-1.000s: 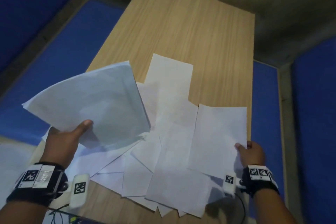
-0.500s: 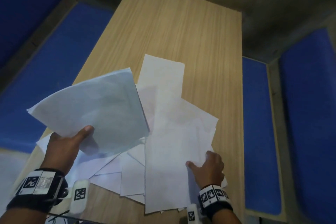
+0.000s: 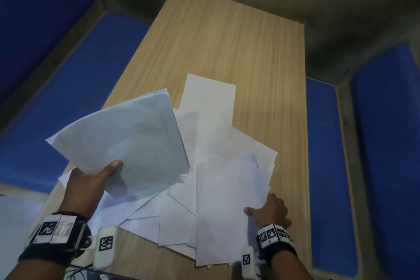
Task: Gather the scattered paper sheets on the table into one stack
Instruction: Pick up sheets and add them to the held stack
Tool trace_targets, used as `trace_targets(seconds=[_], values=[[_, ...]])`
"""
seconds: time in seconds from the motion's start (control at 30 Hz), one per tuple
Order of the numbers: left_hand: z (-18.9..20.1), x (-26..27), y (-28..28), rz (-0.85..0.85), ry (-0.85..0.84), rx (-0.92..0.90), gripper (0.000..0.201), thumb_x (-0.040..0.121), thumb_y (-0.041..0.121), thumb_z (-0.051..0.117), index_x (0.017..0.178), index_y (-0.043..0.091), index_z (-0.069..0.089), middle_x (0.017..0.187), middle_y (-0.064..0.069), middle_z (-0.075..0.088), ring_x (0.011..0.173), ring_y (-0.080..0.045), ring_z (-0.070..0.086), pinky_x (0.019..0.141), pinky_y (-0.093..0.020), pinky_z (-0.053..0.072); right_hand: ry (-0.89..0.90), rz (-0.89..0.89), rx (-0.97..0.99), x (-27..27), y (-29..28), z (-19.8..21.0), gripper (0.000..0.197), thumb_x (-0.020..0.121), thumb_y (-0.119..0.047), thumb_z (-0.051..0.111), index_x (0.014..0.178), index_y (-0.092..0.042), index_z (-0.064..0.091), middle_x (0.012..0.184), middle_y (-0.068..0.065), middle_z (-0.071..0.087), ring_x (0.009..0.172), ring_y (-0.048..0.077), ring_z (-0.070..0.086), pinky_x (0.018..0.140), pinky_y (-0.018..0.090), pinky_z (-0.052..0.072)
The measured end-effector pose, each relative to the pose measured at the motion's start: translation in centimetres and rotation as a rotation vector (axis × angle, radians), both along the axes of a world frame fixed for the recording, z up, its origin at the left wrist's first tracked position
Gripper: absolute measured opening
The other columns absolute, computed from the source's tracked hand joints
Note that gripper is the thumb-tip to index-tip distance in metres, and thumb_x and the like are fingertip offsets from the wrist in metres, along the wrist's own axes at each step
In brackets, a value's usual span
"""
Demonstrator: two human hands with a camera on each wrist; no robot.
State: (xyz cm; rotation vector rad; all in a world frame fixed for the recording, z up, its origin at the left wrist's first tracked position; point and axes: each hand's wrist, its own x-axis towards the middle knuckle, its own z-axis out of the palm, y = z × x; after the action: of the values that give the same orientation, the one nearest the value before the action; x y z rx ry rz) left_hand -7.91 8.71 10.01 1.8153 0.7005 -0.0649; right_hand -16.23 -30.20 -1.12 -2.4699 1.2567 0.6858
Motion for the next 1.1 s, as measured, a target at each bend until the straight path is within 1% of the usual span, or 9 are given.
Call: trace_targets(seconds=[0.13, 0.3, 0.43, 0.53, 0.67, 0.8, 0.87, 1.0, 1.1], values=[[-0.4, -0.1, 0.8, 0.007, 0.021, -0.026, 0.045, 0.087, 0.021, 0.076, 0.118, 0.000, 0.052, 0.108, -0.012, 0.057, 0.100, -0.027, 0.053, 0.087, -0.036, 0.038, -0.172, -0.122, 0.145, -0.4, -0.6, -0.3, 0.085, 0.062, -0.027, 0.090, 0.131, -0.012, 0.042, 0.133, 0.015, 0.058, 0.118, 0.035, 0.058, 0.099, 0.048, 0.046], [-1.1, -0.2, 1.7, 0.014, 0.028, -0.036, 0.042, 0.084, 0.023, 0.078, 0.113, 0.001, 0.057, 0.107, -0.012, 0.064, 0.101, -0.029, 0.059, 0.086, -0.036, 0.040, -0.320, -0.131, 0.298, -0.6, -1.4, 1.0, 0.017, 0.081, -0.006, 0.072, 0.096, -0.007, 0.064, 0.093, 0.011, 0.070, 0.081, 0.027, 0.065, 0.072, 0.032, 0.054], [-1.6, -0.2, 2.6, 0.049, 0.045, -0.041, 0.050, 0.082, 0.027, 0.081, 0.115, -0.002, 0.057, 0.106, -0.014, 0.065, 0.099, -0.030, 0.060, 0.085, -0.038, 0.043, -0.452, 0.009, 0.445, 0.2, -1.6, 4.5, 0.014, 0.087, -0.005, 0.066, 0.096, -0.014, 0.068, 0.084, -0.004, 0.069, 0.078, 0.012, 0.063, 0.059, 0.020, 0.043], [-2.3, -0.1, 4.0, 0.086, 0.063, -0.012, 0.068, 0.073, 0.044, 0.085, 0.115, -0.003, 0.060, 0.108, -0.014, 0.069, 0.100, -0.032, 0.065, 0.086, -0.040, 0.047, -0.424, 0.243, 0.489, 2.1, -1.6, 6.1, 0.005, 0.085, -0.005, 0.065, 0.085, -0.009, 0.068, 0.081, 0.006, 0.071, 0.074, 0.017, 0.064, 0.062, 0.024, 0.044], [-2.2, 0.1, 4.8, 0.095, 0.071, -0.004, 0.066, 0.077, 0.042, 0.083, 0.119, -0.003, 0.058, 0.109, -0.016, 0.068, 0.098, -0.033, 0.063, 0.083, -0.040, 0.045, -0.306, 0.603, 0.415, 6.1, -0.5, 5.2, 0.012, 0.080, -0.006, 0.067, 0.070, -0.011, 0.066, 0.078, 0.008, 0.065, 0.073, 0.019, 0.060, 0.067, 0.028, 0.045], [-2.0, 0.0, 5.2, 0.074, 0.051, -0.015, 0.054, 0.082, 0.034, 0.080, 0.115, -0.004, 0.062, 0.105, -0.016, 0.069, 0.094, -0.032, 0.064, 0.083, -0.039, 0.045, -0.213, 0.853, 0.236, 9.0, 1.1, 1.9, 0.018, 0.086, -0.007, 0.064, 0.102, -0.008, 0.070, 0.126, 0.007, 0.053, 0.108, 0.024, 0.057, 0.078, 0.022, 0.038], [-2.5, -0.2, 5.5, 0.080, 0.041, -0.006, 0.058, 0.077, 0.041, 0.083, 0.114, 0.000, 0.064, 0.106, -0.014, 0.072, 0.096, -0.032, 0.067, 0.084, -0.039, 0.048, -0.148, 0.871, 0.125, 9.6, 1.6, 0.6, 0.028, 0.085, -0.016, 0.066, 0.113, -0.012, 0.067, 0.144, 0.003, 0.039, 0.127, 0.024, 0.044, 0.089, 0.028, 0.040], [-3.2, -0.6, 5.9, 0.090, 0.040, -0.006, 0.051, 0.077, 0.039, 0.083, 0.108, 0.002, 0.067, 0.101, -0.012, 0.073, 0.093, -0.031, 0.068, 0.084, -0.039, 0.048, 0.017, 0.841, -0.026, 10.3, 2.7, 0.2, 0.050, 0.079, -0.033, 0.072, 0.125, -0.020, 0.055, 0.136, 0.005, 0.043, 0.124, 0.027, 0.044, 0.095, 0.043, 0.043], [-3.5, -0.6, 5.9, 0.093, 0.038, -0.024, 0.054, 0.075, 0.037, 0.085, 0.111, 0.001, 0.066, 0.104, -0.013, 0.073, 0.095, -0.030, 0.068, 0.086, -0.038, 0.048, -0.043, 0.715, 0.045, 10.5, 2.9, -0.2, 0.063, 0.073, -0.024, 0.077, 0.125, -0.026, 0.040, 0.121, 0.004, 0.060, 0.108, 0.026, 0.058, 0.091, 0.041, 0.040]])
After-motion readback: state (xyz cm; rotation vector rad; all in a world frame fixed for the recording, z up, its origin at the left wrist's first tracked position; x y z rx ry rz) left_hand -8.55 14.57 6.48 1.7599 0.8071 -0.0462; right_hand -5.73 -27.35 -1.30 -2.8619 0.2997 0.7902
